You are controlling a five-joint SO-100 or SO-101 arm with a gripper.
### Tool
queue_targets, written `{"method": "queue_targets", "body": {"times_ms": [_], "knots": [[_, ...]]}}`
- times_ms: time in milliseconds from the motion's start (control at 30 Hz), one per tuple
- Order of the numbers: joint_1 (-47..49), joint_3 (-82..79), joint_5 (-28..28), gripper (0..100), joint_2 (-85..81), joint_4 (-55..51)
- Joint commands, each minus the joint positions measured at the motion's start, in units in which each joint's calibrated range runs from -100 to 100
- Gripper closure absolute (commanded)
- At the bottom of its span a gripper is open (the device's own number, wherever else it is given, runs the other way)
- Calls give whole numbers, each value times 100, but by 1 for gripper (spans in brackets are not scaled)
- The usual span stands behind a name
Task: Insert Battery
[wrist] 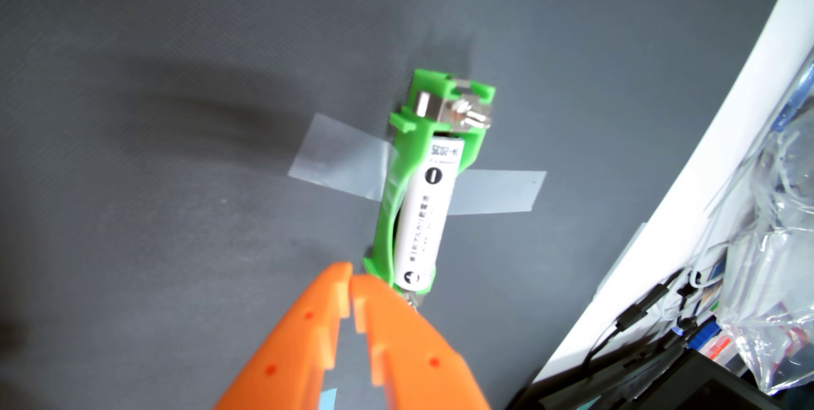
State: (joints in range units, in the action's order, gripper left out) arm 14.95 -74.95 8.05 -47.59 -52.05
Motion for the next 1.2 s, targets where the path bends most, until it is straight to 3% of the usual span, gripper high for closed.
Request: {"method": "queue_targets", "body": {"times_ms": [0,1167], "knots": [[-31,-28,-22,98,-72,40],[87,-28,-22,98,-81,48]]}}
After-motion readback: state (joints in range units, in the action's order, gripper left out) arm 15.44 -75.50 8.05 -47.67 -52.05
